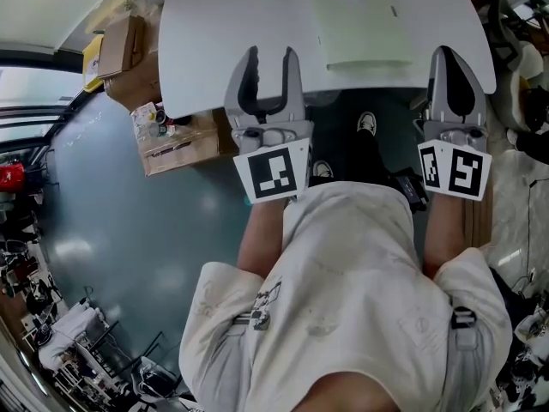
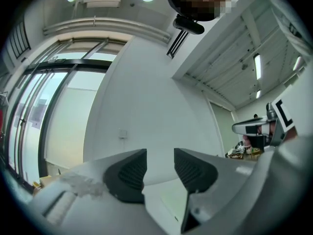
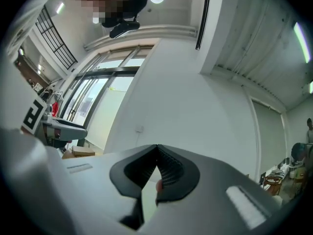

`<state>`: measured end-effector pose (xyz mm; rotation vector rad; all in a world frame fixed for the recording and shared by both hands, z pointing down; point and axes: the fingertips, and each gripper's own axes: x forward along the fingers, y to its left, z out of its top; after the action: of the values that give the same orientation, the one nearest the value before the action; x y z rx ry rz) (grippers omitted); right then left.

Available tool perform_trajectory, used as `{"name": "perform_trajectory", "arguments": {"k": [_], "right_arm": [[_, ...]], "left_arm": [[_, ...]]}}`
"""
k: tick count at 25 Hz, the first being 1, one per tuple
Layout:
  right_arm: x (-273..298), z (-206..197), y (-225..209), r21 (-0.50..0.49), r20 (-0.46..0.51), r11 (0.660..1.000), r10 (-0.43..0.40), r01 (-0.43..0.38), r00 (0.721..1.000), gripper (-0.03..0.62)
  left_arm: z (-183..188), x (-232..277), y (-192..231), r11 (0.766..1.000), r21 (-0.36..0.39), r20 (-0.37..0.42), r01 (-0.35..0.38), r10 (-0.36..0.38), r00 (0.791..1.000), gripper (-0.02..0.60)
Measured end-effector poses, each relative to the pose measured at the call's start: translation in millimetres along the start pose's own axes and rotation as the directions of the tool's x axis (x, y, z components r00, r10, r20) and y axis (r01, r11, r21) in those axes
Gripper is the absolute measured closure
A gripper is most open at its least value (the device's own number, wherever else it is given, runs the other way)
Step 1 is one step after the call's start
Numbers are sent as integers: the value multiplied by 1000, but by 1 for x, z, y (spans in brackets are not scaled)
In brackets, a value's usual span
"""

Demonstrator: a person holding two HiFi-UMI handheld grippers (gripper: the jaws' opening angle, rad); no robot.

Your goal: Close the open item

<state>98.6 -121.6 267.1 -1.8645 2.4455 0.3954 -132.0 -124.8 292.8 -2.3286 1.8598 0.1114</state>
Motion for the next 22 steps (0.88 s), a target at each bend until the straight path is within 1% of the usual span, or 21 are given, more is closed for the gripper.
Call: {"name": "perform_trajectory", "arguments": {"k": [4, 7, 12, 15, 19, 22], "right_arm": [[-1, 5, -1, -10, 12, 1000, -2, 2, 1000, 592], [-2, 7, -3, -8, 9, 1000, 0, 0, 1000, 591], [-4, 5, -5, -9, 4, 1000, 1, -1, 1000, 592], [-2, 1, -1, -11, -4, 1000, 6, -6, 1000, 592], [4, -3, 9, -19, -15, 1000, 17, -18, 1000, 592], [4, -2, 11, -19, -12, 1000, 20, -20, 1000, 592]], "left_arm": [[5, 0, -6, 1000, 24, 7, 16, -16, 1000, 400], [9, 2, -11, 999, 34, 24, 15, -16, 1000, 434], [7, 1, -17, 999, 32, 19, 15, -16, 1000, 439], [4, 3, -15, 999, 36, 12, 6, -6, 1000, 469], [-4, 4, -7, 999, 34, -12, -5, 5, 1000, 480], [-4, 1, -4, 999, 45, -17, -16, 17, 1000, 508]]}}
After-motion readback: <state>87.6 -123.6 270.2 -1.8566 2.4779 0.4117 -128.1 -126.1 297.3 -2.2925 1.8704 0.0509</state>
